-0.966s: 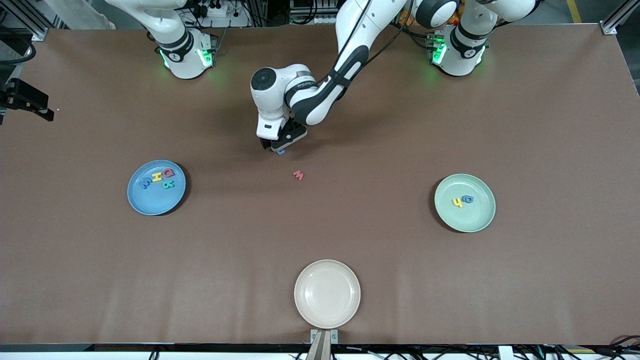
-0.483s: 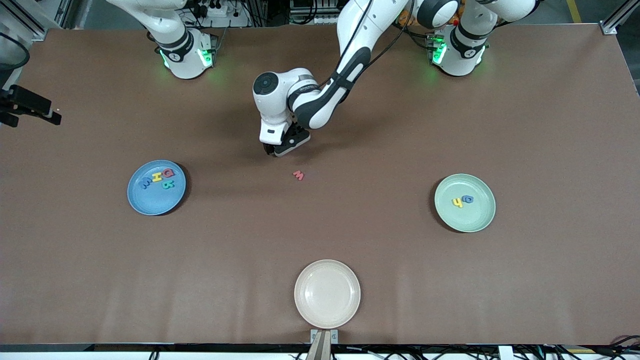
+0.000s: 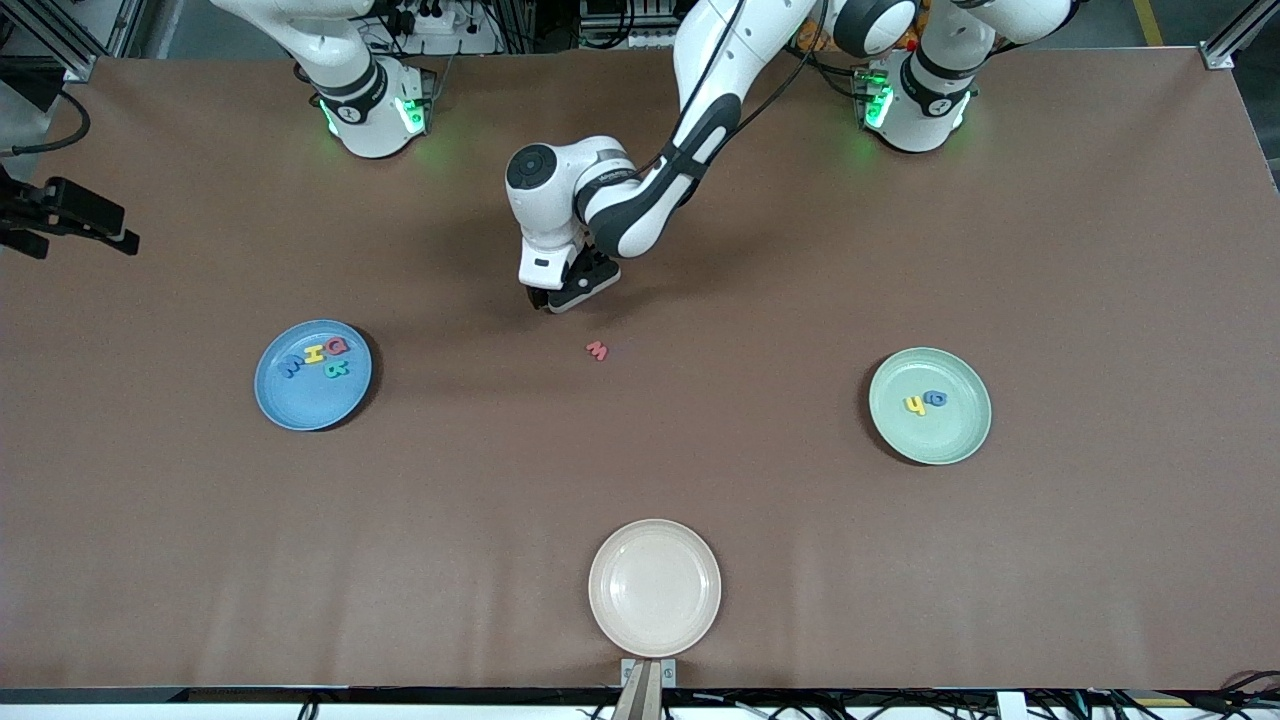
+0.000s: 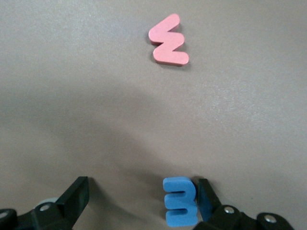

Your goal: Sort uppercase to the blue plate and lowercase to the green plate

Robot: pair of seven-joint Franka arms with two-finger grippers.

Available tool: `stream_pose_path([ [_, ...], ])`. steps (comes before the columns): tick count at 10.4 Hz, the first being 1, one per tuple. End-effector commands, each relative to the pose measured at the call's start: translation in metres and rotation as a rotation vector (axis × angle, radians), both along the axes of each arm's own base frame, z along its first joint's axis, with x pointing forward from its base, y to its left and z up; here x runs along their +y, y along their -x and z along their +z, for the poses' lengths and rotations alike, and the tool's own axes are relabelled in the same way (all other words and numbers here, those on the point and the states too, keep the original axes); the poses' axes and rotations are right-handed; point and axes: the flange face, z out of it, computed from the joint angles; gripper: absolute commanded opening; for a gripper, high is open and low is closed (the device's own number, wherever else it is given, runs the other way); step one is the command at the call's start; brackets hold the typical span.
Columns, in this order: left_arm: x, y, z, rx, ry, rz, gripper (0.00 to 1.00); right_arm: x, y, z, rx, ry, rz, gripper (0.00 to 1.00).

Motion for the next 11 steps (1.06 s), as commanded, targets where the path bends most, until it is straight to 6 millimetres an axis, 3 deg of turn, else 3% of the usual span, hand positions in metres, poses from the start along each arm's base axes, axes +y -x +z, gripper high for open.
stream_pose_path([
  [1,-0.0060,0.0027,-0.0007,0.001,0.000,-0.017,1.00,0.0061,-0.0003,0.0021,-0.016,0.045,0.010,1.00],
  [2,-0.0060,0.0027,-0.0007,0.001,0.000,-0.017,1.00,0.0061,0.0025,0.0072,-0.017,0.046,0.011,1.00],
  [3,-0.0060,0.0027,-0.0007,0.001,0.000,-0.017,0.78,0.0019,0.0048,0.0084,-0.008,0.047,0.004,1.00],
  [4,-0.0062,0.0026,-0.0006,0.001,0.001,-0.018,0.38,-0.0002,0.0052,0.0081,-0.005,0.036,0.000,1.00],
  [5,-0.0058,0.0028,-0.0013,0.001,0.000,-0.017,0.14,0.0016,0.0052,0.0088,-0.006,0.035,0.001,1.00],
  [8,-0.0053,0.0018,-0.0013,0.001,0.000,-0.015,0.00,0.0062,0.0077,0.0061,0.019,0.031,0.008,1.00],
  [11,-0.0034,0.0015,-0.0011,0.001,-0.009,-0.014,0.00,0.0053,0.0073,0.0060,0.019,0.031,0.006,1.00],
])
